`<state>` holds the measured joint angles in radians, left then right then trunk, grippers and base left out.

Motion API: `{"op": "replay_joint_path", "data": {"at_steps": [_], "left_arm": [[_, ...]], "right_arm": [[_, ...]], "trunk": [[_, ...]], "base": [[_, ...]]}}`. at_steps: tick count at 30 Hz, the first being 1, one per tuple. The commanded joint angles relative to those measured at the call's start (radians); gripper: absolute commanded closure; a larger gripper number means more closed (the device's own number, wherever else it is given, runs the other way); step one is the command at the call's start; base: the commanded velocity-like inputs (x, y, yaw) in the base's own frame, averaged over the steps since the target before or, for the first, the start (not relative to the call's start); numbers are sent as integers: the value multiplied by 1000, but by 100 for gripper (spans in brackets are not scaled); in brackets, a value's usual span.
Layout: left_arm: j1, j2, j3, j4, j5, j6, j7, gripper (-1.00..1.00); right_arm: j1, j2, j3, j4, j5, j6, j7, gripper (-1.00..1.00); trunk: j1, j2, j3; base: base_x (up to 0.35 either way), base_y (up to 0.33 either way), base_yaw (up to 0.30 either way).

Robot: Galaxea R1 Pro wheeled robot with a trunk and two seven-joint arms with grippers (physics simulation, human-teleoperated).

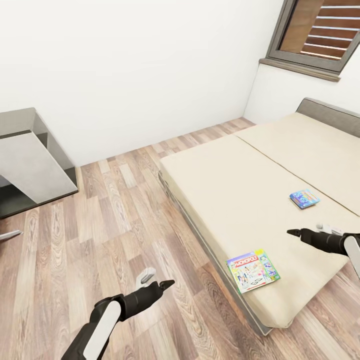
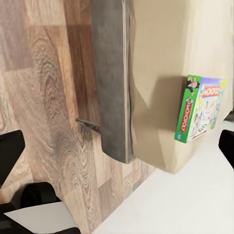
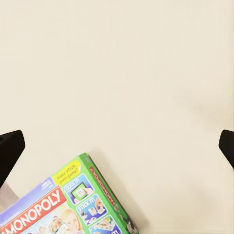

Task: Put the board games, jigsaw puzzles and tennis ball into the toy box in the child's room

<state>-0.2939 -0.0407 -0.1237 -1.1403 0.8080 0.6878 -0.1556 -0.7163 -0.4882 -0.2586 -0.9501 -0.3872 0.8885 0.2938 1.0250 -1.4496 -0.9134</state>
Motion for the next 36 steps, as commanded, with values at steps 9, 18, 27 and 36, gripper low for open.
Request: {"op": "replay_joint_path", "data": {"at_steps": [9, 18, 27, 36], "left_arm": [[0, 0, 1, -35, 0, 4, -2, -100], [0, 0, 1, -35, 0, 4, -2, -100], [0, -2, 2, -28, -1, 4, 4, -100], [-1, -6, 7, 5, -4, 4, 17, -100]], "right_arm": [[-1, 0, -2, -44, 8, 4, 8, -100], [-1, 0, -2, -44, 8, 4, 8, -100], [-5, -3, -2, -36, 13, -2, 7, -100], [-18, -16, -1, 9, 28, -21, 6, -100]], "trunk": [[0, 0, -1], [0, 0, -1], [0, 0, -1], [0, 0, -1]], "base": [[0, 0, 0], [0, 0, 0], [0, 0, 0], [0, 0, 0]]}}
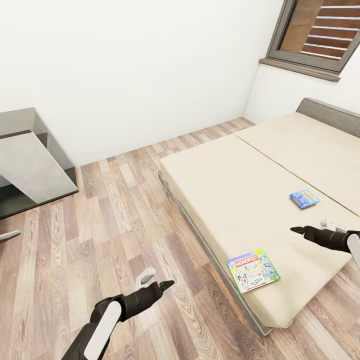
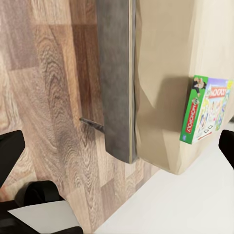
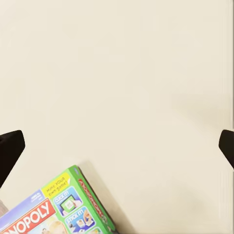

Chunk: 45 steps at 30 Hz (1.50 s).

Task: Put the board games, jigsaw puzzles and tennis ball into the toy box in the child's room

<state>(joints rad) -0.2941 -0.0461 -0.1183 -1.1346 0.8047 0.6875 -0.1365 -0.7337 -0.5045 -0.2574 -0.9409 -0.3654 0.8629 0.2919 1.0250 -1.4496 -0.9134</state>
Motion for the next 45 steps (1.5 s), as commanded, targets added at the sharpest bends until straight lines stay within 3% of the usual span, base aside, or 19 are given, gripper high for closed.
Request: {"op": "replay_joint_path", "data": {"at_steps": [1, 17, 27, 45], "left_arm": [[0, -1, 1, 1, 0, 5, -2, -100], [-6, 0, 10, 58, 6, 7, -3, -100], [-13, 9, 10, 92, 54, 6, -60, -100], [-16, 4, 0, 86, 61, -1, -76, -100]], "right_arm": [[-1, 0, -2, 2, 7, 3, 8, -100], [-3, -2, -2, -37, 11, 4, 6, -100], [2, -3, -3, -60, 12, 36, 5, -100], [3, -3, -3, -70, 13, 43, 4, -100]], "trunk": [[0, 0, -1], [0, 0, -1], [0, 0, -1], [0, 0, -1]], "base": [[0, 0, 0], [0, 0, -35], [0, 0, -223], [0, 0, -256]]}}
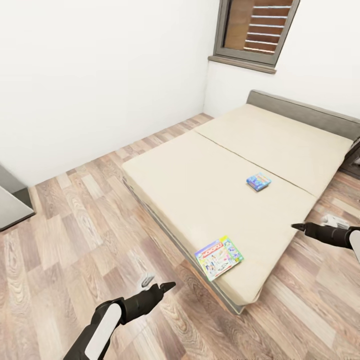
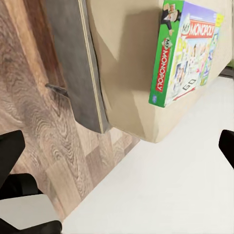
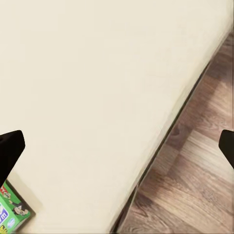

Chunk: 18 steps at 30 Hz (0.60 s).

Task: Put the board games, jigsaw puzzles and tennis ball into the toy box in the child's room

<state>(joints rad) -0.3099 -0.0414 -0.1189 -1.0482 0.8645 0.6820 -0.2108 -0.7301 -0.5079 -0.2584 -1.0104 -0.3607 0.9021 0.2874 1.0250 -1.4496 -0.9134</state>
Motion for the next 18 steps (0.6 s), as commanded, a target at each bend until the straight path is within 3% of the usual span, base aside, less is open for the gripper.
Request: {"op": "replay_joint_path", "data": {"at_steps": [1, 12, 18], "left_arm": [[-1, -1, -1, -4, 1, 4, -2, -100], [-31, 2, -29, -28, -2, -2, -1, -100], [-109, 17, -33, -22, -3, 2, -2, -100]], "right_arm": [[-1, 0, -2, -4, 8, 4, 9, -100], [3, 0, -2, -26, 8, 4, 9, -100], [4, 0, -2, -30, 8, 5, 9, -100]], "trunk": [[0, 0, -1], [0, 0, -1], [0, 0, -1]], "base": [[0, 0, -117], [0, 0, -47], [0, 0, -8]]}}
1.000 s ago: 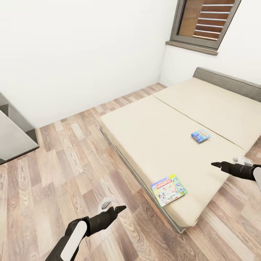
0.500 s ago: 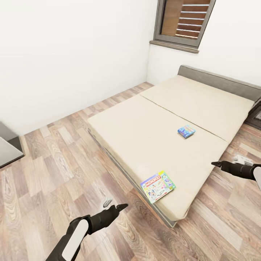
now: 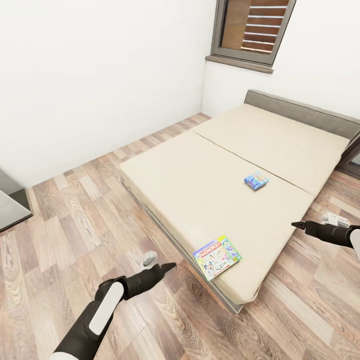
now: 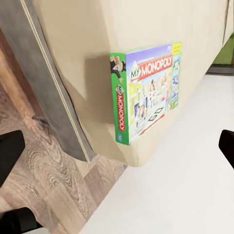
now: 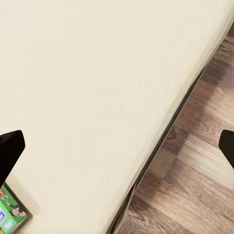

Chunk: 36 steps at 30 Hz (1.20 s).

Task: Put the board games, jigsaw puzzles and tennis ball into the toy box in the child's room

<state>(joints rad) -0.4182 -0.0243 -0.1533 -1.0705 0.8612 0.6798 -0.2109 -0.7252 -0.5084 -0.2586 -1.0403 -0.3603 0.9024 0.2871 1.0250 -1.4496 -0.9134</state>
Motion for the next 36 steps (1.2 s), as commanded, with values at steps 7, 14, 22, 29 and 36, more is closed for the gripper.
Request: {"op": "replay_joint_path", "data": {"at_steps": [7, 14, 22, 29, 36], "left_arm": [[-42, 9, 0, 18, 1, 5, -2, -100], [-61, 12, 1, 73, 1, 3, -33, -100], [-69, 14, 0, 97, -2, 0, -81, -100], [-70, 14, -1, 102, -3, -1, -90, -100], [-71, 13, -2, 104, -3, -4, -86, -100]], "right_arm": [[1, -1, -2, -23, 8, 5, 9, -100], [8, -2, -2, -39, 9, 6, 9, -100], [11, -2, -2, -44, 9, 6, 9, -100], [12, -2, -2, -47, 9, 6, 9, -100], [12, -2, -2, -55, 9, 6, 9, -100]], "trunk": [[0, 0, -1], [0, 0, -5], [0, 0, -15], [0, 0, -26], [0, 0, -37]], "base": [[0, 0, -2], [0, 0, 0], [0, 0, 0], [0, 0, 0], [0, 0, 0]]}}
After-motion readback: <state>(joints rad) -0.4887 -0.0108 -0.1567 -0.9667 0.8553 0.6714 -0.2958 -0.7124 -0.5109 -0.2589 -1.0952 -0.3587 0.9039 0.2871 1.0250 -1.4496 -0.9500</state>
